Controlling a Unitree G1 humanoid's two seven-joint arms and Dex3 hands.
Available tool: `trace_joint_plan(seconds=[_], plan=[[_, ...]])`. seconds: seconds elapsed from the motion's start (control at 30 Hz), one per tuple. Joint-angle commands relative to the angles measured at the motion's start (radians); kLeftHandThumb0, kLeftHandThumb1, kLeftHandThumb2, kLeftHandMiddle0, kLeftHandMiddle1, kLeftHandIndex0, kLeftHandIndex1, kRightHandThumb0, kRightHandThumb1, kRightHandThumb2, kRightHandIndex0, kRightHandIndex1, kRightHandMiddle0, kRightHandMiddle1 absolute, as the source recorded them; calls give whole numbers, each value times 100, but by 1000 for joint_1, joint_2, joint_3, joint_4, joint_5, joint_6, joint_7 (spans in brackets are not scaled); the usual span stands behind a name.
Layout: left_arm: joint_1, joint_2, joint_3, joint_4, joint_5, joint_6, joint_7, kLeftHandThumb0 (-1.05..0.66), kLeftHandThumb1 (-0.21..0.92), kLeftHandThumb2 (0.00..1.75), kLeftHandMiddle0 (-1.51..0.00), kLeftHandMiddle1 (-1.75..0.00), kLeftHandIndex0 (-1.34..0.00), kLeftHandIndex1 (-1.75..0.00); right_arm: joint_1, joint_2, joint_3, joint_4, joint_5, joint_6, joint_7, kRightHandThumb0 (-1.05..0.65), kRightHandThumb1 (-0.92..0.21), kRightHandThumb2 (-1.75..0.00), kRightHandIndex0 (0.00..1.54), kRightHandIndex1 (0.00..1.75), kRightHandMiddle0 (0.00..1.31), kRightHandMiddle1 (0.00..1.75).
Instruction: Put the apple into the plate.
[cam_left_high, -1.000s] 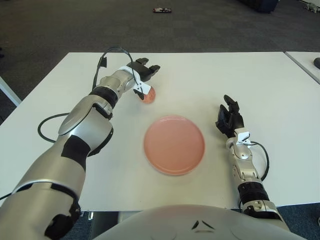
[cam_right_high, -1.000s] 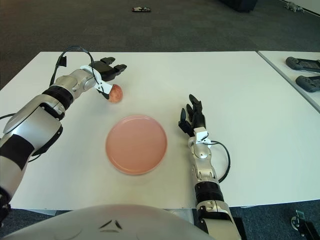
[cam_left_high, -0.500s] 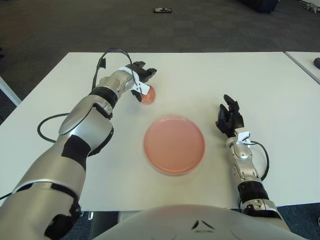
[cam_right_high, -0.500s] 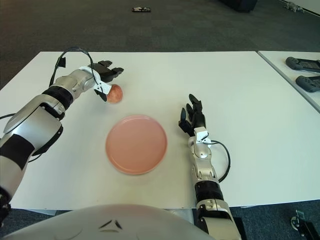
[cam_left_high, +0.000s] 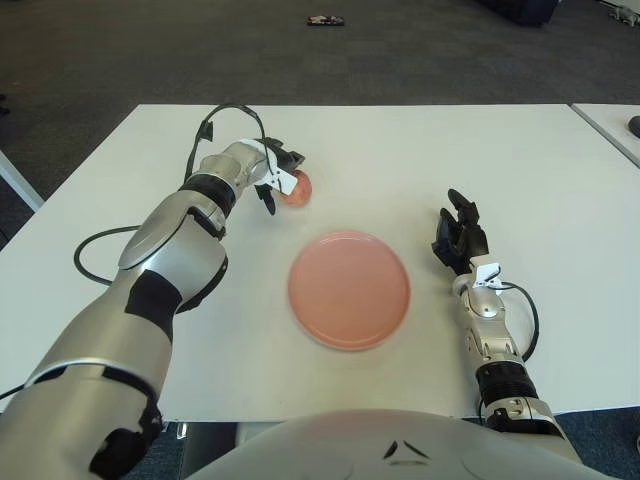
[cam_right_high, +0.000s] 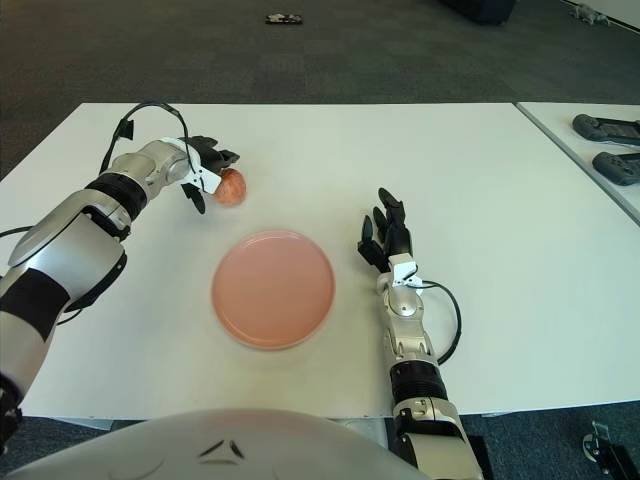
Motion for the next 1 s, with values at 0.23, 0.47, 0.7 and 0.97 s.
trace_joint_plan(seconds=[0.23,0.47,0.7,0.97], plan=[[-19,-24,-30,15,25,16,-14,-94,77,4,0,0,0,-22,34,7,0,38,4,48,0,-66,-92,-80,20,0,0,48],[-7,-30,-33,24,21,21,-7,-96,77,4,0,0,0,-31,33,9,2,40,2,43,-1,-67,-92,-80,20,0,0,48],[5,-38,-37,30,25,31,12,-97,77,4,0,0,0,-36,35,10,3,39,0,43,-3,-67,-92,-80,20,0,0,47],[12,-56,-55,40,39,49,46,-96,75,3,0,0,0,-32,38,12,4,41,0,42,-6,-67,-92,-80,19,0,0,47]])
